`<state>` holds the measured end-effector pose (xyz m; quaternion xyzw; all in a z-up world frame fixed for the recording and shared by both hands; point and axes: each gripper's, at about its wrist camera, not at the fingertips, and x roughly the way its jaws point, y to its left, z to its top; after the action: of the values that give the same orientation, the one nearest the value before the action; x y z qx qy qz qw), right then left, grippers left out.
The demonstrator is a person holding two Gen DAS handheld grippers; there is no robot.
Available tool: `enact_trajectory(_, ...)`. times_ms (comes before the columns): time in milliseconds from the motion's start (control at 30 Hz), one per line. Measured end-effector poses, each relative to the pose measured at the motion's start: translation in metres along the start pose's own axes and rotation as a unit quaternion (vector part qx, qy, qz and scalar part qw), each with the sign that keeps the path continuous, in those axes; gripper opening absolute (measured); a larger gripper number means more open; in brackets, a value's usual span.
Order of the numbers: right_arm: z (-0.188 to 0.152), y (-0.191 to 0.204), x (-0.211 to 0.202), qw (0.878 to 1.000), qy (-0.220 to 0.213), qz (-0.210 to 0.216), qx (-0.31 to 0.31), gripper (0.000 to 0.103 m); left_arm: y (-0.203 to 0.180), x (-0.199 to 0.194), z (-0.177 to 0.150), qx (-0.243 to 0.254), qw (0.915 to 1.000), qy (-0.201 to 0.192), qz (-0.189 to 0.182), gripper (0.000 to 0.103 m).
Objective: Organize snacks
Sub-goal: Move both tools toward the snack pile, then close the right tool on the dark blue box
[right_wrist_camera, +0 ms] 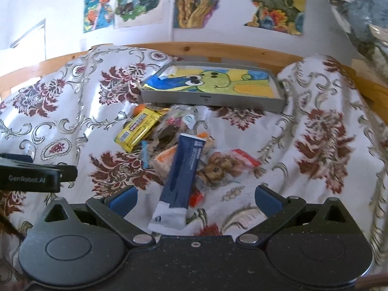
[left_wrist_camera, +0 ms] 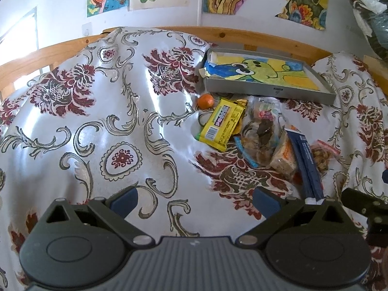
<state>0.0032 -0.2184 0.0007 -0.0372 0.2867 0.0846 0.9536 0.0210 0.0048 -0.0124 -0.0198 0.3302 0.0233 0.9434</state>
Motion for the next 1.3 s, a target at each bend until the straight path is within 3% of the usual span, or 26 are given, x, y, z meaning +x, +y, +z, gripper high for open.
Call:
enact_trajectory(133,0.006,0.001,0.013,1.0,0.006,0.013,-0.008,0.102,-0.001,0.008,0.007,0.001,1.0,0.003,-0.007,0.102)
enact_trajectory(367,0.003,0.009,0.04,0.999,0.027,-0.02,-0.04,0.102,-0.011,0.024,0.023,0.035,0.999,-0.001,-0.027,0.102)
enact_trajectory(533,0.0,0.013,0.056,0.998,0.036,-0.013,-0.049,0.101,-0.017,0.042,0.033,0.045,0.9979,0.005,-0.045,0.102)
enact_trajectory(933,-0.008,0.013,0.078,0.998,0.051,-0.001,-0.034,0.074,-0.03,0.067,0.045,0.068,0.9943,0.009,-0.082,0.102)
enact_trajectory(1100,-0.01,0.011,0.085,0.998,0.059,0.012,-0.018,0.054,-0.039,0.072,0.045,0.09,0.9914,0.012,-0.095,0.102)
enact_trajectory(1300,-0.01,0.008,0.085,0.998,0.063,0.009,-0.01,0.043,-0.055,0.076,0.046,0.114,0.987,0.014,-0.113,0.102)
